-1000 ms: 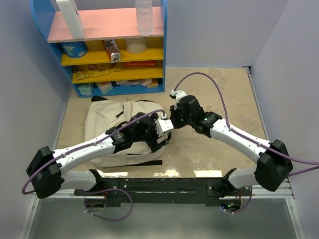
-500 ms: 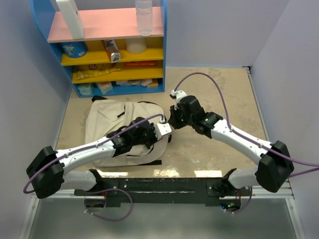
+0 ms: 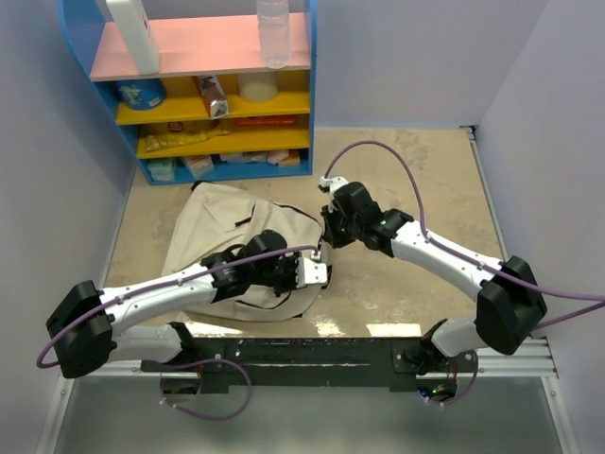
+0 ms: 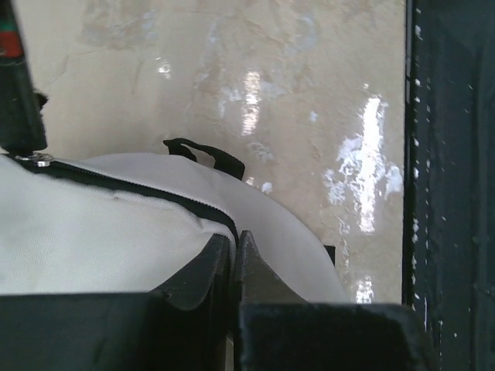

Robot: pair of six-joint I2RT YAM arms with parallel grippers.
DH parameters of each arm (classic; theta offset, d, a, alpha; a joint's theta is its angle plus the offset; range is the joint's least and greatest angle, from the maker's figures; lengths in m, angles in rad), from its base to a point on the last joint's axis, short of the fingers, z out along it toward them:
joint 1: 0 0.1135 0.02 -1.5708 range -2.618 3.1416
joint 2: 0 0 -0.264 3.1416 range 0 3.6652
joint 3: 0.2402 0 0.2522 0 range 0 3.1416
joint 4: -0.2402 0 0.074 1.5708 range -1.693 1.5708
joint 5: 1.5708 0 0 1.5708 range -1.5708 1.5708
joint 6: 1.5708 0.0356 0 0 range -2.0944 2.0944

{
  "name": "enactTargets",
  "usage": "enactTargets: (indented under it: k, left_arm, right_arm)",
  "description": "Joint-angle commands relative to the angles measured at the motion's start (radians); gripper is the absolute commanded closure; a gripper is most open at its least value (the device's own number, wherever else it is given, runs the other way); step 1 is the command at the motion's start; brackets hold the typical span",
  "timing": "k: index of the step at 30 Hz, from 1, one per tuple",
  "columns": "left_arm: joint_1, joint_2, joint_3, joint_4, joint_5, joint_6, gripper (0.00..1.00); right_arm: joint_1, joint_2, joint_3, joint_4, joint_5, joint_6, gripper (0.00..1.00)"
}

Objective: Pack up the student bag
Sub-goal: Zip the student bag at the center of the board.

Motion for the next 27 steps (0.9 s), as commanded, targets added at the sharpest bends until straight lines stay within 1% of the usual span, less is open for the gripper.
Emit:
enactTargets:
  k: [1,4,8,10,13,16,18,19,21,23,24,25,27]
  left_arm:
    - [-0.087,-0.021,0.046,-0.166,0.292,0.160,1.00]
    - [-0.115,-0.021,0.050,-0.221,0.324,0.223,1.00]
    - [-0.133,-0.023,0.055,-0.289,0.329,0.298,0.87]
    - [-0.138,-0.024,0.052,-0.315,0.330,0.338,0.86]
    - [-0.143,-0.027,0.056,-0.344,0.344,0.389,0.92]
    - [-0.146,-0.021,0.078,-0.375,0.370,0.413,0.94]
    - [-0.150,-0.021,0.087,-0.396,0.384,0.429,0.98]
    - [-0.152,-0.023,0.098,-0.421,0.398,0.447,0.98]
    - [-0.155,-0.023,0.106,-0.436,0.404,0.453,0.98]
    - [-0.156,-0.024,0.116,-0.452,0.401,0.462,0.93]
    - [-0.156,-0.024,0.119,-0.452,0.392,0.461,0.89]
    - [-0.156,-0.026,0.124,-0.443,0.366,0.444,0.74]
    - [-0.155,-0.024,0.129,-0.418,0.328,0.408,0.53]
  right_arm:
    - [-0.062,0.000,0.090,0.035,0.082,-0.050,1.00]
    - [-0.083,0.008,0.107,0.026,0.083,-0.064,1.00]
    - [-0.115,-0.001,0.106,0.011,0.090,-0.075,1.00]
    - [-0.129,-0.009,0.103,0.019,0.071,-0.083,1.00]
    - [-0.140,0.014,0.129,0.032,0.035,-0.096,1.00]
    - [-0.140,0.068,0.167,0.039,-0.007,-0.115,1.00]
    - [-0.140,0.103,0.190,0.039,-0.001,-0.129,1.00]
    - [-0.138,0.149,0.217,0.031,0.008,-0.133,1.00]
    - [-0.138,0.189,0.239,0.026,0.025,-0.138,1.00]
    - [-0.140,0.223,0.265,0.022,0.031,-0.138,1.00]
    - [-0.138,0.220,0.264,0.023,0.025,-0.129,1.00]
    - [-0.140,0.208,0.246,0.038,0.021,-0.124,1.00]
    - [-0.140,0.140,0.195,0.052,0.007,-0.104,1.00]
